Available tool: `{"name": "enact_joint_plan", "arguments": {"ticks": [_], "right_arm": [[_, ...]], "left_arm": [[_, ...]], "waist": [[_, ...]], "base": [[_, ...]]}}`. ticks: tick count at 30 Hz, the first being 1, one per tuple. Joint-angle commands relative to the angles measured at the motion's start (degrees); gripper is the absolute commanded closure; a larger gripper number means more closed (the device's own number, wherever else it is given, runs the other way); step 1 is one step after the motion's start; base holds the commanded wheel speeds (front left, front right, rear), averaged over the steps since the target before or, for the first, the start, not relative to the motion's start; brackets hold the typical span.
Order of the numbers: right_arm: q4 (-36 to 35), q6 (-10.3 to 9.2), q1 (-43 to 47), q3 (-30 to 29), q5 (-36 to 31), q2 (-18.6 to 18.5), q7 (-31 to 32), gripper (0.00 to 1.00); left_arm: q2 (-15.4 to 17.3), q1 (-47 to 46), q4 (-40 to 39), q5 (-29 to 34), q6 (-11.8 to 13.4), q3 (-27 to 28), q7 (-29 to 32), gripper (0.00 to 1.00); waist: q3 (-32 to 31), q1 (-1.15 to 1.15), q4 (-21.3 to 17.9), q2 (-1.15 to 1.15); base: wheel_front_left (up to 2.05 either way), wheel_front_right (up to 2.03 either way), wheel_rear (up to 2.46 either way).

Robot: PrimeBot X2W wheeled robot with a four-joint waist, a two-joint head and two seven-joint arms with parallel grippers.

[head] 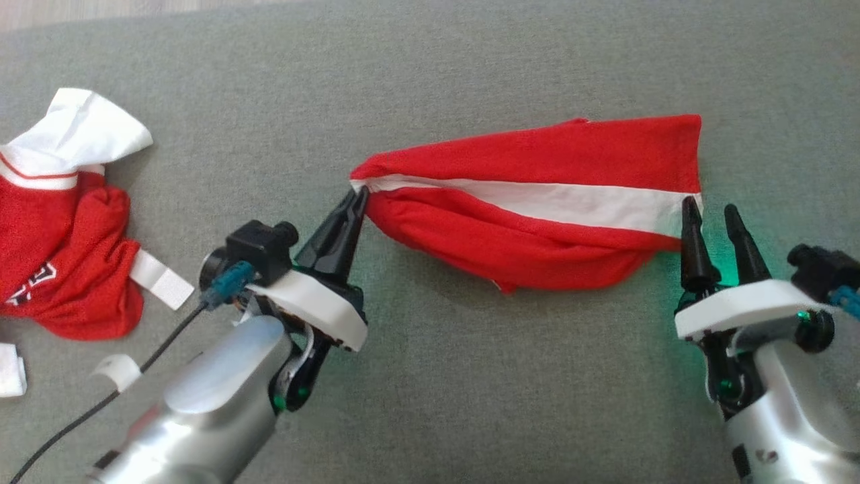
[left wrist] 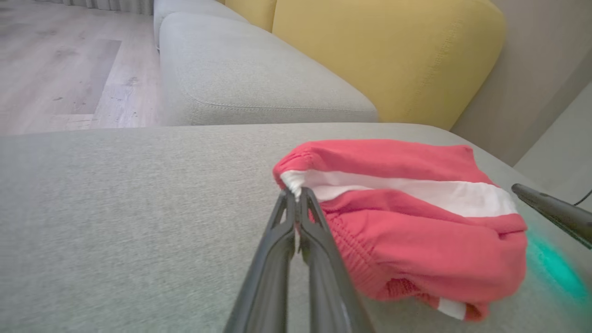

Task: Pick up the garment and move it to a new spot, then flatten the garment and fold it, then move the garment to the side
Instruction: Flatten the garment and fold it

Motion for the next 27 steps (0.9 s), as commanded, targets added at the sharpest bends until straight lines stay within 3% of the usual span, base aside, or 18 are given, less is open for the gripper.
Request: {"name": "enact_joint_plan", "arguments": {"ticks": [1, 10, 11, 15, 23, 27], "right_arm": [[-0.61, 0.43, -1.56, 3.44, 3.38, -2.03, 0.56, 0.0], [-0.07, 0.43, -2.37, 11.81, 14.62, -5.16, 1.48, 0.0], [-0.08, 0.43, -2.44, 12.44, 15.45, -5.5, 1.13, 0.15], [-0.05, 0.43, -2.8, 14.6, 17.87, -6.66, -0.31, 1.0], [-0.62, 0.43, -3.23, 18.42, 22.19, -9.12, -1.3, 1.0], [-2.19, 0.43, -3.48, 17.51, 22.75, -10.88, -2.76, 1.0]], "left_arm": [[2.04, -2.63, -0.59, 0.09, 0.47, 2.79, -0.49, 1.0], [2.32, -3.11, 0.49, 0.04, 0.56, 4.1, -0.58, 1.0], [2.27, -3.12, 0.57, 0.08, 0.5, 4.2, -0.59, 1.0], [2.11, -3.07, 0.9, 0.34, 0.31, 4.52, -0.63, 1.0], [2.09, -3.16, 1.39, 0.64, -0.02, 5.59, -0.68, 1.0], [2.3, -3.84, 0.23, 1.94, -0.42, 7.03, -0.7, 1.0]], "waist": [[0.57, -0.01, 0.46, 0.0], [1.39, -0.01, 0.93, 0.0], [1.43, -0.01, 0.96, 0.0], [1.38, -0.01, 0.96, 0.0], [0.54, -0.01, 0.48, 0.0], [-0.31, -0.01, 0.1, 0.0]], "base": [[0.0, 0.0, 0.0], [0.0, 0.0, 0.0], [0.0, 0.0, 0.0], [0.0, 0.0, 0.0], [0.0, 0.0, 0.0], [0.0, 0.0, 0.0]]}}
